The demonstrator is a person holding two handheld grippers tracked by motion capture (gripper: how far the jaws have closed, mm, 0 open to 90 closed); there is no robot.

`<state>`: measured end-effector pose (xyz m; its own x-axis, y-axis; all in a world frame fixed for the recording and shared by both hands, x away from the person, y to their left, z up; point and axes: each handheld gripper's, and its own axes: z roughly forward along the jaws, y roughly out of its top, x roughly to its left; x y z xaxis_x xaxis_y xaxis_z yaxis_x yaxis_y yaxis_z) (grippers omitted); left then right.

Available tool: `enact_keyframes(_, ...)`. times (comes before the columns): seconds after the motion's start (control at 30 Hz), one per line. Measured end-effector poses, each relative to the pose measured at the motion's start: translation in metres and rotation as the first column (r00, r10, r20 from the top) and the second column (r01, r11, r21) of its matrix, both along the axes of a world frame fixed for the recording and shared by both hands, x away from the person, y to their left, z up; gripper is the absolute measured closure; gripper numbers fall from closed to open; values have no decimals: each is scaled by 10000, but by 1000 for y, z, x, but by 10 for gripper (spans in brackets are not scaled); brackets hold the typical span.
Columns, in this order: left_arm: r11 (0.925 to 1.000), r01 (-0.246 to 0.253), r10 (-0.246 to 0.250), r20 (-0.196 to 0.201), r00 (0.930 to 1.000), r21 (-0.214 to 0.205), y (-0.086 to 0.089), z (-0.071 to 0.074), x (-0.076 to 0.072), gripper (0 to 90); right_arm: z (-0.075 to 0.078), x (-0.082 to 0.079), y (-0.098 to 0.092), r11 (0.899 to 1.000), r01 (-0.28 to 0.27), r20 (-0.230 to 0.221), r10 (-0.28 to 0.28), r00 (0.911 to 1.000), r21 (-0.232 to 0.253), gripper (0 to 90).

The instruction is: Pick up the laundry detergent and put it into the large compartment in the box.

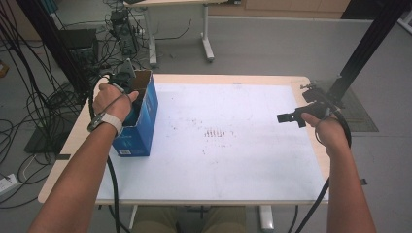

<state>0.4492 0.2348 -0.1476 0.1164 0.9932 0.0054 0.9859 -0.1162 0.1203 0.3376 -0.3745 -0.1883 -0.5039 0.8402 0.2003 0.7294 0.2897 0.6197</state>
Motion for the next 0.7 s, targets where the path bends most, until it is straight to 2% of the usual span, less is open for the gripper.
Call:
enact_keyframes(0.47,9996,10,-9,56,10000,-280,4,-1,0,364,0,2,3,10000,-54,-6,54,10000,-29,77)
enact_keyframes(0.7,9996,26,-22,131,9999,-297,7,0,-2,295,0,2,4,10000,-92,-5,92,10000,-39,77)
